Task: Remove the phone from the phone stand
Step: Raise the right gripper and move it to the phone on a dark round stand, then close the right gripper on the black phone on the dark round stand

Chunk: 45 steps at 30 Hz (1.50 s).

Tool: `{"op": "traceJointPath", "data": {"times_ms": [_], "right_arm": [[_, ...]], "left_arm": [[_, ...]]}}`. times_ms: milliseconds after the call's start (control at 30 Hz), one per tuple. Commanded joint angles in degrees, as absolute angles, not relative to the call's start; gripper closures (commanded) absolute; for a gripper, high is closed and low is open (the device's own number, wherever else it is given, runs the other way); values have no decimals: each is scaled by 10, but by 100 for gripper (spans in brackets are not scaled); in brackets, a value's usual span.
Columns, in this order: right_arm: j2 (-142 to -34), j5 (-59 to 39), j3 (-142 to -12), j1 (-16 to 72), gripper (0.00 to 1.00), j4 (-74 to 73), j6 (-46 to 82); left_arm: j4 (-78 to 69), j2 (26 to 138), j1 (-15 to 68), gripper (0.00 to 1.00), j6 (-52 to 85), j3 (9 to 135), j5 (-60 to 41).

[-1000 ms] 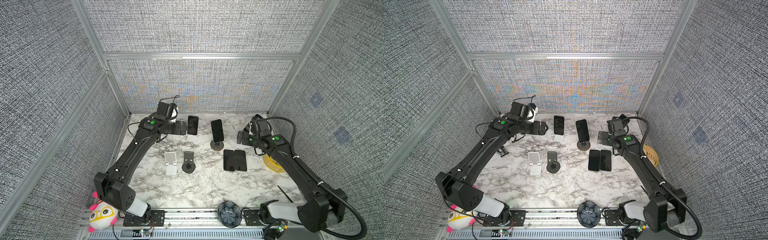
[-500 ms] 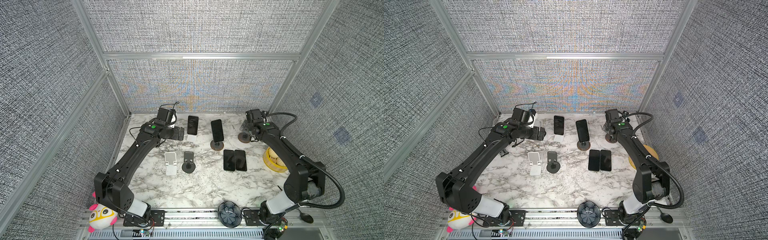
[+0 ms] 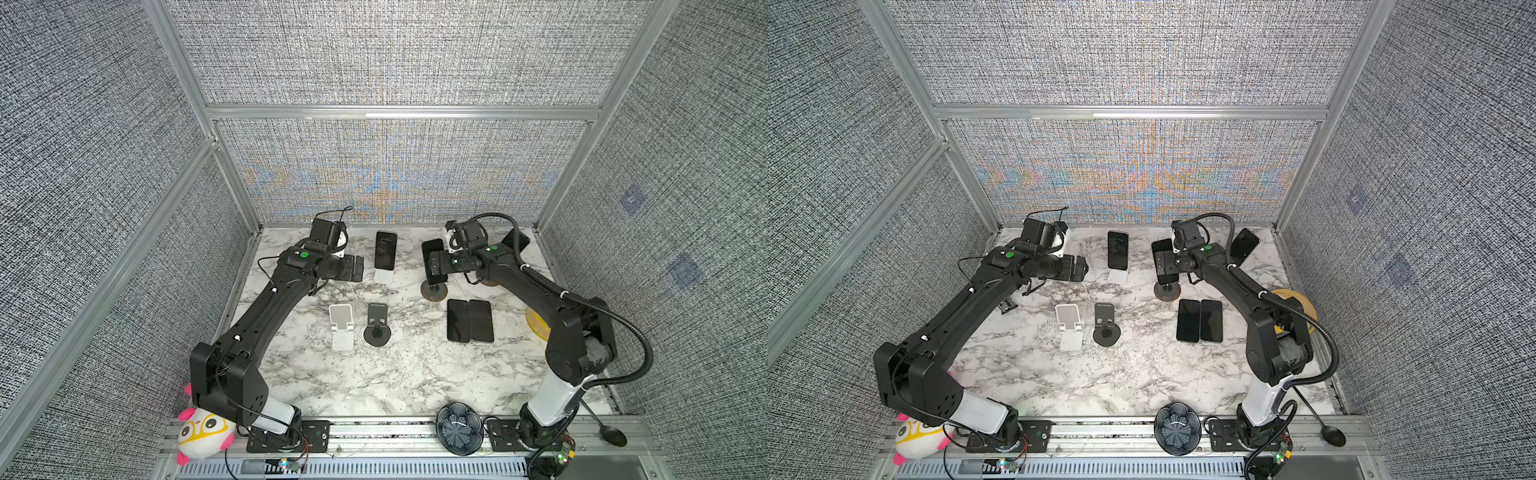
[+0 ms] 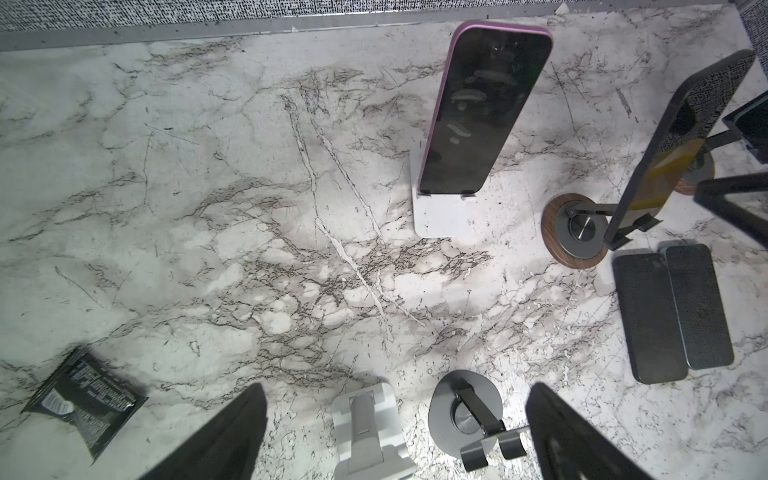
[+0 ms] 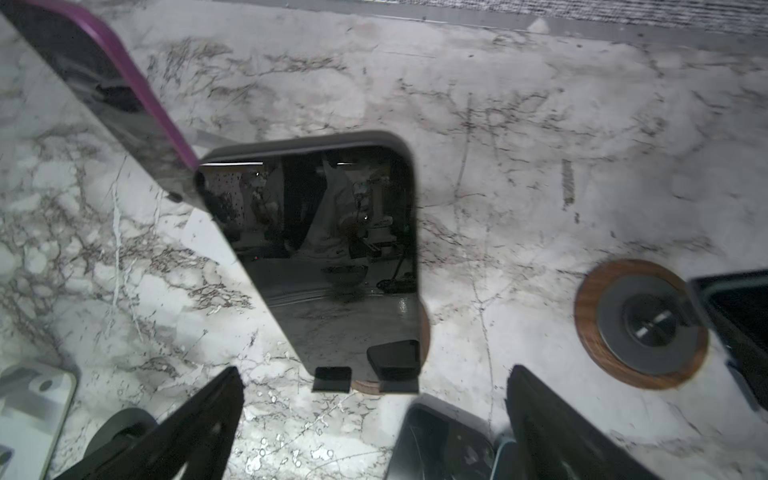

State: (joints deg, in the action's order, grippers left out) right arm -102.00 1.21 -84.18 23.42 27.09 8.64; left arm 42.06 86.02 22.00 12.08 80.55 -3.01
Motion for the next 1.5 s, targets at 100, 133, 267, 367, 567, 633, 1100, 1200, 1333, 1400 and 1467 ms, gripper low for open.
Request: {"op": "traceJointPath", "data": {"times_ms": [100,133,267,367,567,633,1100,1200,1333,1400,1467], "right_arm": [[-1050,-5,-869,238,1,267,51],[-1054,-7,-871,238,1,268,53],[-1064,-13,-877,242,2,266,58],[-1073,-18,-889,247,5,272,72],[-1085,3,-897,248,7,280,79],[-1085,6,-900,249,7,285,81],[-1102,24,-914,248,6,292,82],[-1102,24,-914,248,7,290,82],[-1105,26,-915,247,9,291,81],[-1105,21,-915,248,10,289,84],[-1106,20,-918,249,11,290,85]], "left_arm": [[413,859,218,2,117,804,-28],[413,860,217,1,116,804,-27],[416,863,216,2,115,806,-30],[416,865,215,2,116,806,-31],[418,863,213,2,114,805,-31],[417,864,213,2,114,806,-33],[418,862,209,2,113,806,-37],[418,861,210,2,113,806,-37],[419,861,209,2,113,806,-37],[418,860,209,2,112,806,-38],[419,859,209,2,113,806,-40]]}}
